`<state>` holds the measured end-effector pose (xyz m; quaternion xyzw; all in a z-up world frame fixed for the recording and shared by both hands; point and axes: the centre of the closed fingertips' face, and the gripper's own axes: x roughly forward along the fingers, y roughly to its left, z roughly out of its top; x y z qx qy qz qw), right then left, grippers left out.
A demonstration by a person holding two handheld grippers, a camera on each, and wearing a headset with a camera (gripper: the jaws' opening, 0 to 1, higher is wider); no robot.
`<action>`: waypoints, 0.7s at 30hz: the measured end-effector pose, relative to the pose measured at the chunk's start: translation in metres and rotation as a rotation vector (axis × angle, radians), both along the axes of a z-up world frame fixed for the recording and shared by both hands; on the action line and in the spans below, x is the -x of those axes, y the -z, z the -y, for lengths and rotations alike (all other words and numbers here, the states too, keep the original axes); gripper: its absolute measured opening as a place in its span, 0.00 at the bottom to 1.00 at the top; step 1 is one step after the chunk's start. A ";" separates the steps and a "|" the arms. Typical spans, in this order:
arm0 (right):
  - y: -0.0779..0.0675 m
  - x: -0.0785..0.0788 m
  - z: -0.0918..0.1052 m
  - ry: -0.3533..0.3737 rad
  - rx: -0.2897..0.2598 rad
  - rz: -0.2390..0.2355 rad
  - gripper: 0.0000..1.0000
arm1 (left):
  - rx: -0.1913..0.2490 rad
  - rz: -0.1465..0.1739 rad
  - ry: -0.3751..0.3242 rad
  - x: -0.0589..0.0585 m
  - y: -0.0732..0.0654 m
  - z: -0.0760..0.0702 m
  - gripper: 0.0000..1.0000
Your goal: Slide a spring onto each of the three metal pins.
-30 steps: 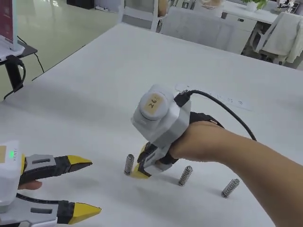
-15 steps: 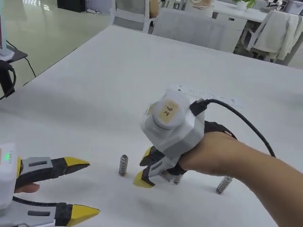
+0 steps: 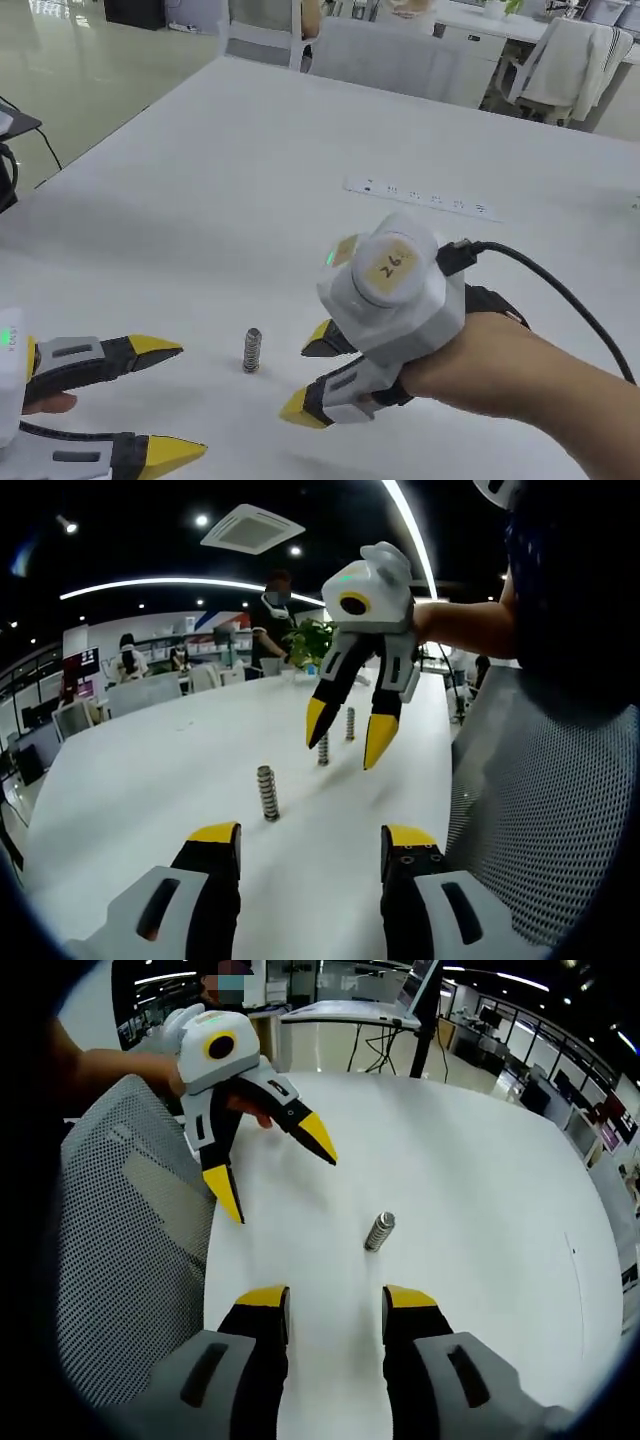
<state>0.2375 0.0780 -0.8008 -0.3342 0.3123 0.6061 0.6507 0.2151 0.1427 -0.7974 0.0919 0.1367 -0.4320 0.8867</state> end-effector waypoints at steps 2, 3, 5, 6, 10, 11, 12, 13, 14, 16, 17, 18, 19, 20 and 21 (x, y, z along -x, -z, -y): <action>-0.003 0.004 0.000 0.006 -0.022 -0.007 0.36 | 0.002 0.000 -0.001 0.000 0.000 0.000 0.52; -0.005 0.007 0.001 0.008 -0.036 -0.010 0.37 | 0.003 0.001 -0.001 0.000 -0.001 0.000 0.52; -0.005 0.011 0.002 0.008 -0.047 -0.014 0.37 | 0.005 0.001 -0.003 0.000 -0.001 0.000 0.52; -0.006 0.013 0.004 0.006 -0.052 -0.009 0.38 | 0.003 0.001 -0.003 0.000 -0.001 0.000 0.52; -0.006 0.017 0.009 0.011 -0.063 0.006 0.41 | 0.001 -0.001 -0.002 0.000 -0.001 0.000 0.52; -0.007 0.018 0.011 0.016 -0.072 0.007 0.42 | 0.002 -0.001 -0.002 0.000 -0.001 0.000 0.52; -0.007 0.019 0.012 0.020 -0.076 0.005 0.43 | 0.002 0.000 -0.003 0.000 -0.001 0.000 0.52; -0.008 0.020 0.014 0.028 -0.084 -0.001 0.43 | 0.002 0.000 -0.002 0.000 -0.002 0.000 0.52; -0.009 0.021 0.015 0.032 -0.090 -0.004 0.43 | 0.002 0.000 -0.002 0.000 -0.002 0.000 0.52; -0.010 0.023 0.018 0.039 -0.099 -0.007 0.42 | 0.002 -0.001 -0.003 0.000 -0.002 0.001 0.52; -0.010 0.025 0.020 0.047 -0.106 -0.009 0.43 | 0.004 -0.001 -0.004 -0.001 -0.002 0.001 0.52; -0.011 0.027 0.022 0.053 -0.114 -0.010 0.43 | 0.004 -0.001 -0.004 -0.001 -0.002 0.001 0.52; -0.011 0.028 0.023 0.061 -0.122 -0.010 0.43 | 0.006 -0.001 -0.004 -0.001 -0.002 0.002 0.52; -0.011 0.029 0.025 0.068 -0.129 -0.013 0.43 | 0.006 -0.001 -0.004 -0.001 -0.002 0.002 0.52; -0.010 0.030 0.027 0.080 -0.136 -0.019 0.43 | 0.006 -0.001 -0.004 -0.001 -0.002 0.003 0.52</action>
